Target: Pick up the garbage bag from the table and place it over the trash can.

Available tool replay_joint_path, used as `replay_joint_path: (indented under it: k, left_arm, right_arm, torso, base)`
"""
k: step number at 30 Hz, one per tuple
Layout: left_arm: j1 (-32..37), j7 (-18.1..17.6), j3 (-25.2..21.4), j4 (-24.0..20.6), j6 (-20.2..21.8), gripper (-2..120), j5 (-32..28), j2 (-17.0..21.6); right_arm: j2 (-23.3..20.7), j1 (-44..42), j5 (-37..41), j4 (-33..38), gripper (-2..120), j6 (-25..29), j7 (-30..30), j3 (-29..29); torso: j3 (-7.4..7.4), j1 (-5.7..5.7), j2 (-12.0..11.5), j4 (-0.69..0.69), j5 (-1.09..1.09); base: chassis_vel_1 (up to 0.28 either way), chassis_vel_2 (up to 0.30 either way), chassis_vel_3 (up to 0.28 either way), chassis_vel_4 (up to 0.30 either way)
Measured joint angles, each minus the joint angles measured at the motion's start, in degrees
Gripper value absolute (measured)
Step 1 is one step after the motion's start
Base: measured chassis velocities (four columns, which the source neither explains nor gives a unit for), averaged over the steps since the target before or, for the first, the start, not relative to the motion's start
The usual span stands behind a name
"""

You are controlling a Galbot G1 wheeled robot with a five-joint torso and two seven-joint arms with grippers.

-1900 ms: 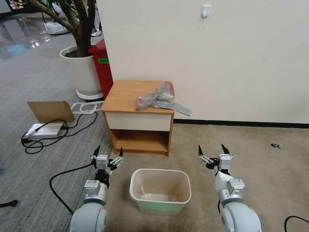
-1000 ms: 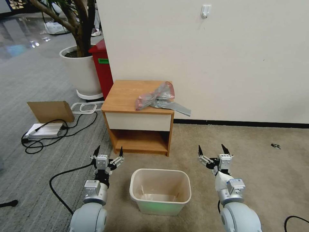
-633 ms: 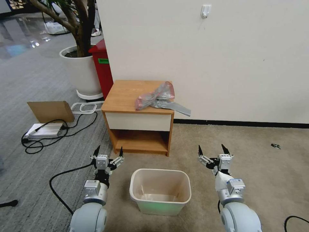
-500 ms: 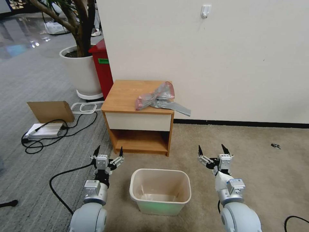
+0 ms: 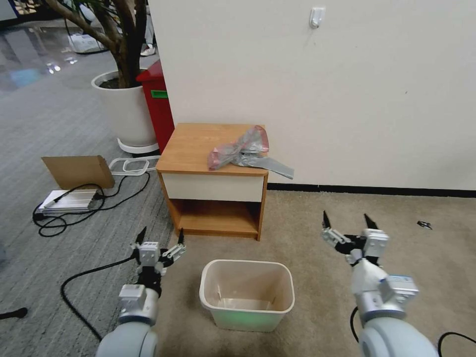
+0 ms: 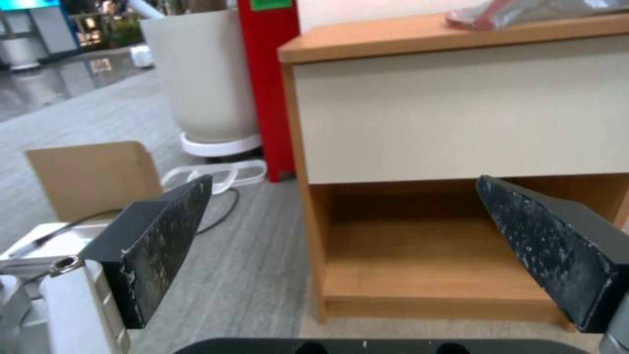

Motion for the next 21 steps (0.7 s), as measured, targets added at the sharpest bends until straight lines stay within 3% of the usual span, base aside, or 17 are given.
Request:
replay_joint_path:
  k: [6,10,16,21]
  left_arm:
    - [5.54,-1.19,-1.17,-6.96,2.59,100,-0.07,0.14]
    - [11.33,-2.52,-2.39,-13.96,5.24,100,-0.16,0.34]
    - [14.72,-3.28,-3.13,-14.83,6.88,100,-0.23,0.43]
    - [14.84,-3.31,-3.21,-14.83,6.88,100,-0.39,0.47]
  right_arm:
    - [-0.64,-0.96,1.04,-0.19,100,-0.75,0.33,-0.64]
    - [-0.95,-0.54,2.21,-1.78,100,-0.72,0.34,-1.2]
    - [-1.2,0.79,4.84,-3.78,100,-0.61,0.37,-1.75]
    - [-1.86,3.54,12.93,-6.03,100,-0.9,0.84,-2.17]
  torso:
    - [0.0,0.0,0.0,0.01,0.03]
    - [0.0,0.0,0.0,0.0,0.06]
    - [0.0,0.0,0.0,0.01,0.03]
    - [0.0,0.0,0.0,0.0,0.03]
  base:
    - [0.0,0.0,0.0,0.0]
    - [0.0,0.0,0.0,0.0]
    - [0.0,0.0,0.0,0.0]
    - [0.0,0.0,0.0,0.0]
